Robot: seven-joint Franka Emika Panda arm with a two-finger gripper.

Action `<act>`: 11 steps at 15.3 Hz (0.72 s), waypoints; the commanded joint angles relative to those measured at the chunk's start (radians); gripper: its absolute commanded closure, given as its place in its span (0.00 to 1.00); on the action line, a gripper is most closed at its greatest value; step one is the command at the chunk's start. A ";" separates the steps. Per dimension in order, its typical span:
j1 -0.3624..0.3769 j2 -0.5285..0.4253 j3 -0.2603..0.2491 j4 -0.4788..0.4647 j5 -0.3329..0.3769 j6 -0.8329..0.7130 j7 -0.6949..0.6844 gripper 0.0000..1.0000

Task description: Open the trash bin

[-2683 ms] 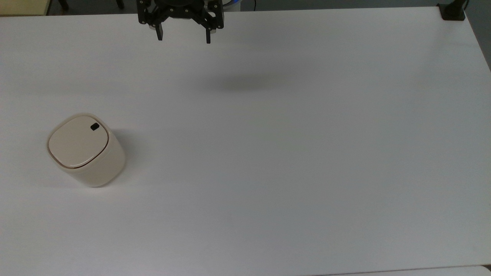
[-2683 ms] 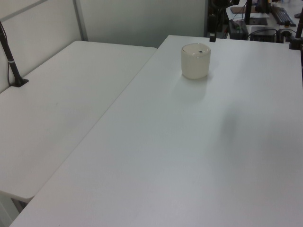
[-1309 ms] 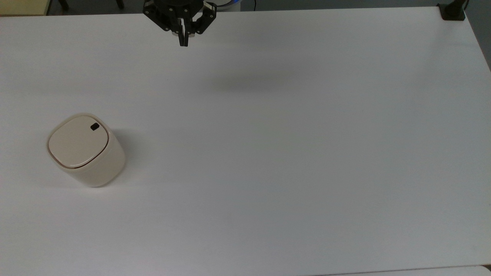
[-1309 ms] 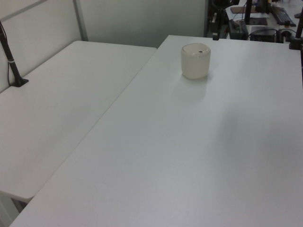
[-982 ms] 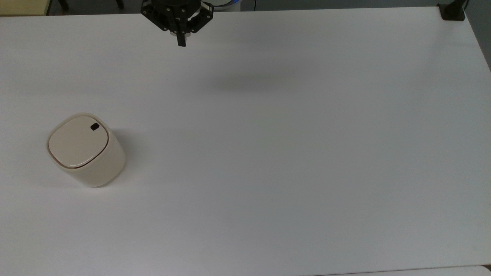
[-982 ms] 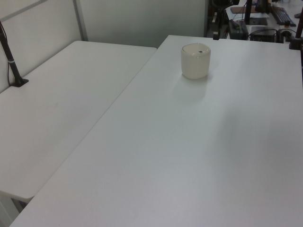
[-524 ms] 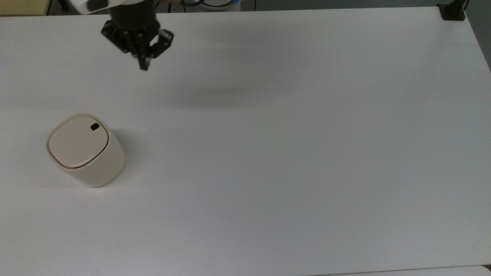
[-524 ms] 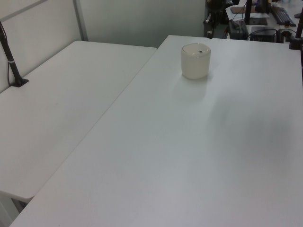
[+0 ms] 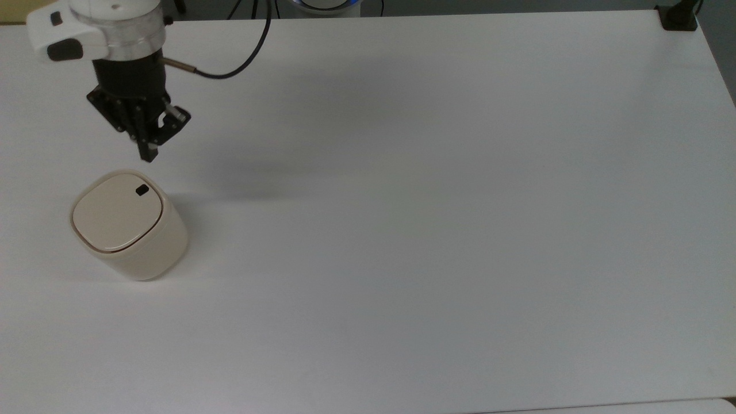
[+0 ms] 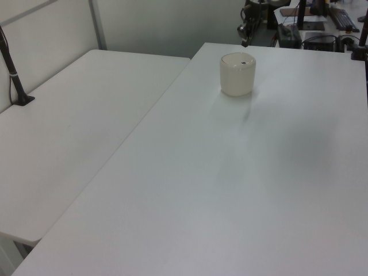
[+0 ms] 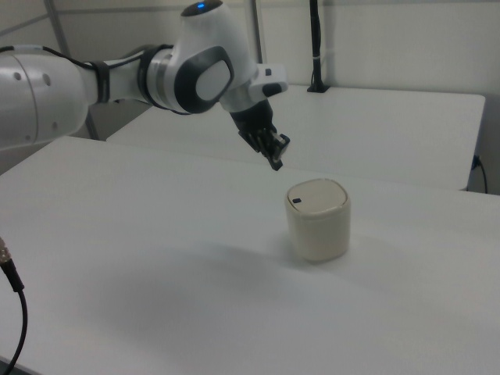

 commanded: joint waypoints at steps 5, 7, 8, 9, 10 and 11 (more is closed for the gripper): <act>-0.029 0.095 -0.003 0.004 -0.021 0.131 0.028 1.00; -0.032 0.102 -0.003 -0.002 -0.027 0.131 0.026 1.00; -0.039 0.107 -0.003 -0.005 -0.031 0.130 0.028 1.00; -0.039 0.113 -0.003 -0.005 -0.033 0.130 0.028 1.00; -0.041 0.113 -0.003 -0.006 -0.033 0.129 0.026 1.00; -0.042 0.116 -0.003 -0.006 -0.033 0.128 0.026 1.00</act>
